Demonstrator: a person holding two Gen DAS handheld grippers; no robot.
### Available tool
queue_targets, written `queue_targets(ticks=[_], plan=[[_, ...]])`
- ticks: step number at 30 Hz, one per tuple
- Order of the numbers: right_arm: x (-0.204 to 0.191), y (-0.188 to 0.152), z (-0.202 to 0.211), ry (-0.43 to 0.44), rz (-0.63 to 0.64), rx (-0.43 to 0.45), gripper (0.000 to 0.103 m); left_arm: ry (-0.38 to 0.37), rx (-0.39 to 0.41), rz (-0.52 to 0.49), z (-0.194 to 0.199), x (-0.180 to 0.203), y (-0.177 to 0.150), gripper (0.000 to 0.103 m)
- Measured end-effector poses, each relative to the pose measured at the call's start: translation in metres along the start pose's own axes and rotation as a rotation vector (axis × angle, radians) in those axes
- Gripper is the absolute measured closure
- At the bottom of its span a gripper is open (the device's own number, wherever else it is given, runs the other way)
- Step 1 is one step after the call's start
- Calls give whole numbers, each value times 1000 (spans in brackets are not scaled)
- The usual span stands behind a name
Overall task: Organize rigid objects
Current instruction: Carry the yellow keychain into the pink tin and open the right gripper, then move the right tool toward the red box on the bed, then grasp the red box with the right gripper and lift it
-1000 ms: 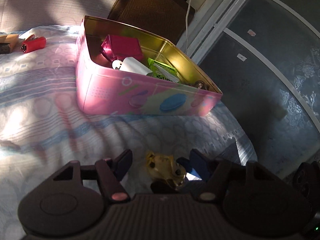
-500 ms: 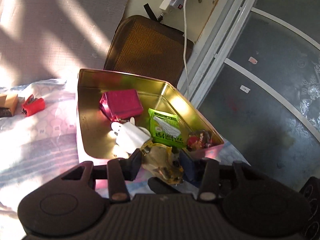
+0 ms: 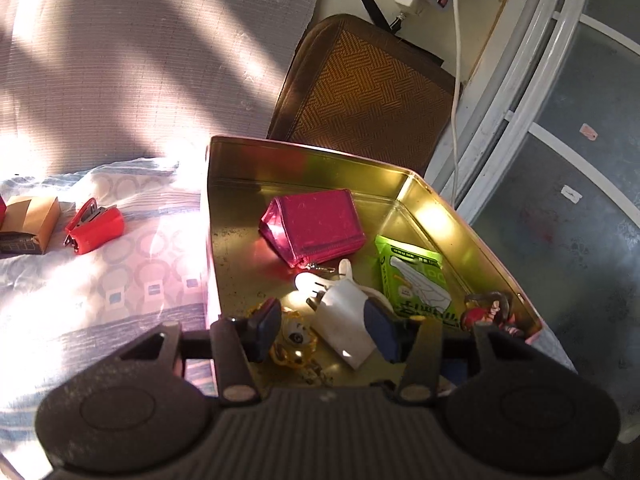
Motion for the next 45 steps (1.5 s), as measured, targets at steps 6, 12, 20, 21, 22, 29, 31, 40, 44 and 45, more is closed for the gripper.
queue_targets(ticks=[6,12,20,21,22,29,31,40,44,45], plan=[[-8,-14,41,74,-60,16,56,36,111,71,61,-41,-14,55],[-57,-15,32,211,13,-41,56,283,86,126,96,-125,-44,52],[-129,-4,-29,345,84,-190,56,660,221,177,140,-225,-66,50],[-135,1,-42,349,66,-211,56,639,226,257,147,-236,-66,50],[-141,7,-55,353,48,-227,56,605,265,314,156,-245,-65,48],[-182,43,-161,405,-195,-322,56,612,295,471,175,-276,-66,45],[-184,41,-196,426,-389,-407,56,595,292,501,176,-279,-68,45],[-184,18,-265,356,-751,-515,63,562,279,513,172,-278,-66,38],[-181,27,-237,419,-699,-500,77,537,286,528,174,-280,-66,38],[-183,27,-226,440,-672,-510,78,527,289,529,174,-280,-66,38]])
Point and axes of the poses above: each gripper's, at about its wrist camera, not at the fingertips, and z roughly against the way its jaws point, x to its right, y to its top, the point moved 4 cm from there along -z, roughly the way its jaws point, and after that the axes turned 1 degree about -x, right-handed, at the moved point
